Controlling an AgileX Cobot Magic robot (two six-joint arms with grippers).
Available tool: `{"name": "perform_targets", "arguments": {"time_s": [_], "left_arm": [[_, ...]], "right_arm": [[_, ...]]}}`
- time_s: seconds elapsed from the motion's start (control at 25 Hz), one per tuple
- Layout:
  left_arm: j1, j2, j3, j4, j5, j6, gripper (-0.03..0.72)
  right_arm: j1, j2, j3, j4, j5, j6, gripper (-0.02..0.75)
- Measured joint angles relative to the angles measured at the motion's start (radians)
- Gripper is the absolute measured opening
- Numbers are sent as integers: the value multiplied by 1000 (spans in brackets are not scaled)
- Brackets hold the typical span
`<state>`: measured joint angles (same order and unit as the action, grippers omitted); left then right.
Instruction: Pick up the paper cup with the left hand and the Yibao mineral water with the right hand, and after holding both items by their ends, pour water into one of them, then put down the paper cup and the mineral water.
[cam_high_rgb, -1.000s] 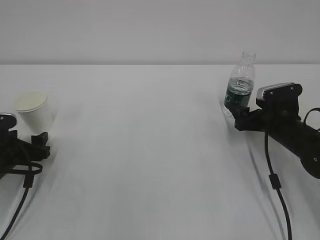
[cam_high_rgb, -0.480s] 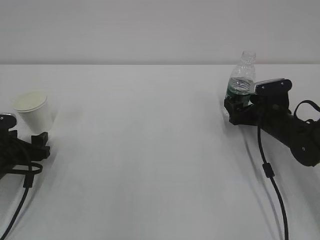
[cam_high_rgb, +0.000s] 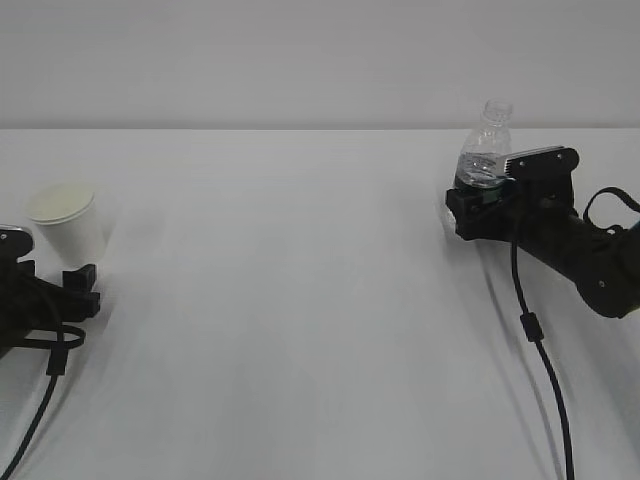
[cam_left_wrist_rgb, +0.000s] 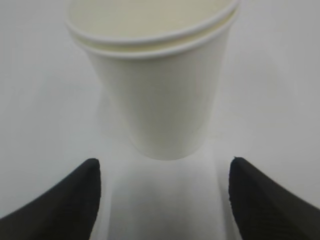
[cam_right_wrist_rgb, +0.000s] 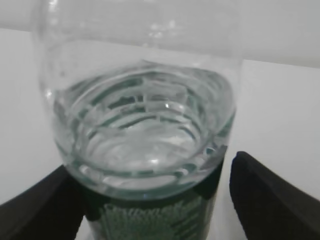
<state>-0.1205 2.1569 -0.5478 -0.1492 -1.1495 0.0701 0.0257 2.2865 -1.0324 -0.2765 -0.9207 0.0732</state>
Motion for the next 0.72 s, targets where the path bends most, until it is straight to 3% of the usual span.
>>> {"name": "perform_targets", "arguments": {"time_s": [0.72], "left_arm": [[0,-21,-31,0,2,15,573]], "right_arm": [[0,0,0,-23,29,8,659]]}}
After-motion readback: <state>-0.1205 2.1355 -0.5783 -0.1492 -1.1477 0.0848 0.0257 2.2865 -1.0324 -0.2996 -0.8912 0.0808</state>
